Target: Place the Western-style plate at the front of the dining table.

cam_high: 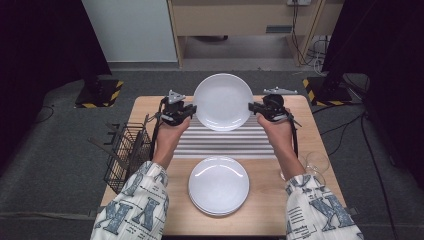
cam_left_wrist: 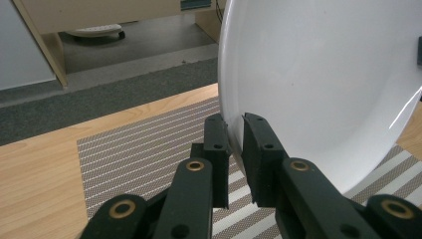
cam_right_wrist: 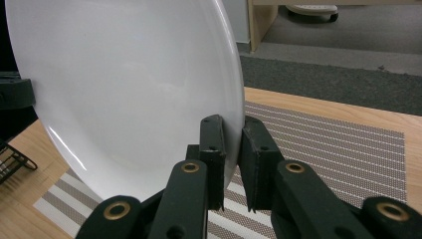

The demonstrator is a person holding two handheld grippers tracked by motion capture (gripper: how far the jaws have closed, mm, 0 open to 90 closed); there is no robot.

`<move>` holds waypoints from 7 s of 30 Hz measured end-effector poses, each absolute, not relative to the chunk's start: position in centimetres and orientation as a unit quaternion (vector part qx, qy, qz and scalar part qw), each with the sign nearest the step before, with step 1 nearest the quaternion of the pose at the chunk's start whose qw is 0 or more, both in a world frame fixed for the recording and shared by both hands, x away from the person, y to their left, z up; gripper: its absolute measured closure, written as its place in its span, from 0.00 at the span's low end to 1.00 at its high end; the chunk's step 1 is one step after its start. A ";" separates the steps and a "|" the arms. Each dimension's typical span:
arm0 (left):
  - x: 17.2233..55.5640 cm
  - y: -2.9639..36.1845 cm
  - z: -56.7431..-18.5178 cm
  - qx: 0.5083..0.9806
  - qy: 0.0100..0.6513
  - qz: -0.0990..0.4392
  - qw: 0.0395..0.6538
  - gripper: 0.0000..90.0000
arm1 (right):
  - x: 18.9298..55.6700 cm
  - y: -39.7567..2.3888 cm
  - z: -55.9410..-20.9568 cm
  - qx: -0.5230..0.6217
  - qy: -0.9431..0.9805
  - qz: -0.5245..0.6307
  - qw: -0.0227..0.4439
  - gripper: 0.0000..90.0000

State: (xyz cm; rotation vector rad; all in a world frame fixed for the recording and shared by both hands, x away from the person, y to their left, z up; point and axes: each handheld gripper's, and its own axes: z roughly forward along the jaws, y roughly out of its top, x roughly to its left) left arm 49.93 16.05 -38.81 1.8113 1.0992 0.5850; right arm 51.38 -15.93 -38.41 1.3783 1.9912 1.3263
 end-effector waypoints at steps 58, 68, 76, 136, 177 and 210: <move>51.7 15.1 -43.0 0.742 0.459 0.217 0.437 0.89 | 53.7 -16.2 -42.8 0.513 0.727 0.424 0.172 0.88; 51.5 15.8 -43.8 0.738 0.469 0.212 0.436 0.90 | 53.9 -15.7 -43.5 0.510 0.734 0.418 0.162 0.88; 51.3 15.7 -44.5 0.736 0.474 0.206 0.436 0.90 | 53.9 -15.5 -44.1 0.511 0.738 0.410 0.158 0.88; 53.1 14.6 -46.9 0.752 0.484 0.185 0.407 0.90 | 55.7 -15.6 -47.5 0.548 0.743 0.358 0.138 0.86; 54.0 14.1 -48.9 0.748 0.500 0.167 0.403 0.85 | 56.2 -15.8 -48.8 0.580 0.719 0.363 0.123 0.83; 55.1 14.3 -51.0 0.747 0.524 0.128 0.389 0.76 | 57.2 -15.1 -51.0 0.598 0.715 0.345 0.114 0.78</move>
